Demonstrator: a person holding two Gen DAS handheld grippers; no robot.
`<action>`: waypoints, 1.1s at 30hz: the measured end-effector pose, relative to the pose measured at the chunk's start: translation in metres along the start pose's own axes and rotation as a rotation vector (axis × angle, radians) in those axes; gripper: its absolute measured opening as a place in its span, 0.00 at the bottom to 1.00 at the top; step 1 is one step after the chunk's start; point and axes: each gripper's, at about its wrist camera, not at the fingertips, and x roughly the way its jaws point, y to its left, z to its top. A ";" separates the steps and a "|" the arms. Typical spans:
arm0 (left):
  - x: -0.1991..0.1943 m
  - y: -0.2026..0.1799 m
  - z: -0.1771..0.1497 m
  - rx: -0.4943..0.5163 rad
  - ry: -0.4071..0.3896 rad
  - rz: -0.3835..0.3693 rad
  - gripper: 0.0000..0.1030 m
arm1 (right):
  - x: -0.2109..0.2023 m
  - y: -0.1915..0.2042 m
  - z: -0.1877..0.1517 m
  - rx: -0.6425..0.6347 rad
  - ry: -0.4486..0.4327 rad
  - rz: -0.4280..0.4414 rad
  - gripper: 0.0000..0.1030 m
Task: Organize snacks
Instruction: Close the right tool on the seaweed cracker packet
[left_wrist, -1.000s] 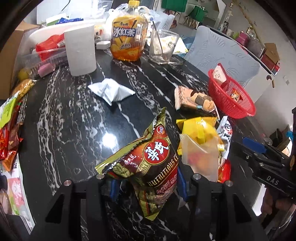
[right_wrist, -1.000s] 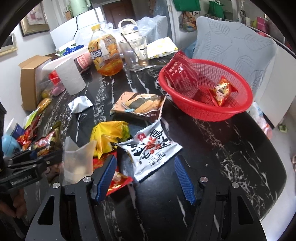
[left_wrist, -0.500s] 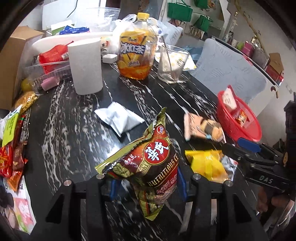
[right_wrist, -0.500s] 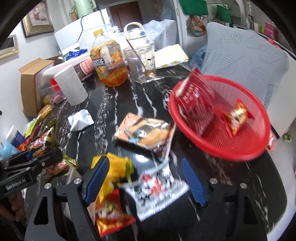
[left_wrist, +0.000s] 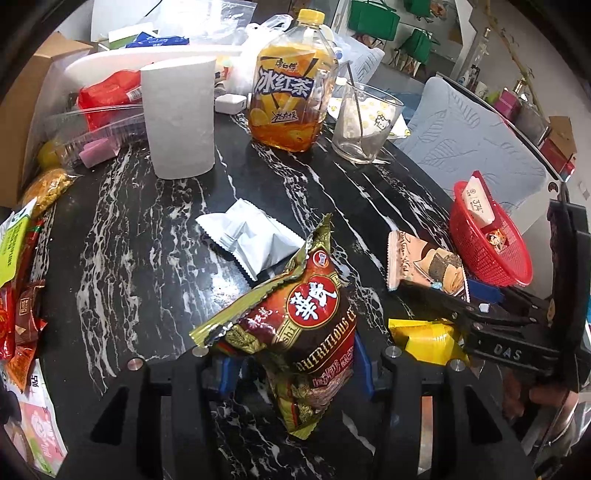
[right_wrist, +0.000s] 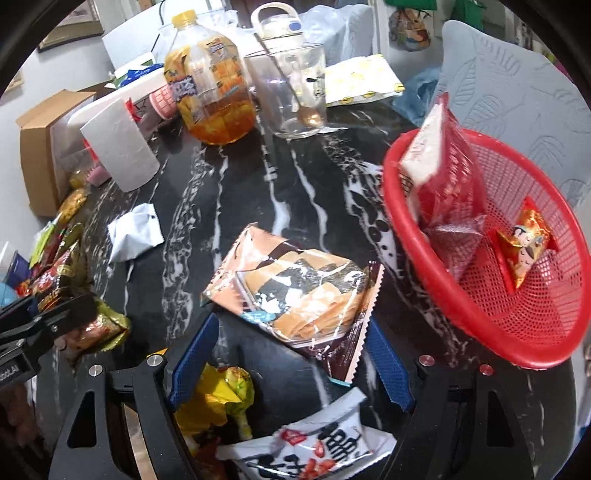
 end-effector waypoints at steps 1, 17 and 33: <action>-0.001 0.001 0.000 -0.002 -0.002 0.001 0.47 | -0.001 0.002 -0.001 -0.005 -0.002 0.011 0.79; 0.001 0.009 0.003 -0.008 0.000 0.023 0.47 | -0.016 0.028 0.006 -0.135 -0.038 -0.001 0.79; 0.011 0.013 0.007 -0.013 0.028 0.037 0.47 | 0.042 0.049 0.028 -0.424 0.116 -0.007 0.78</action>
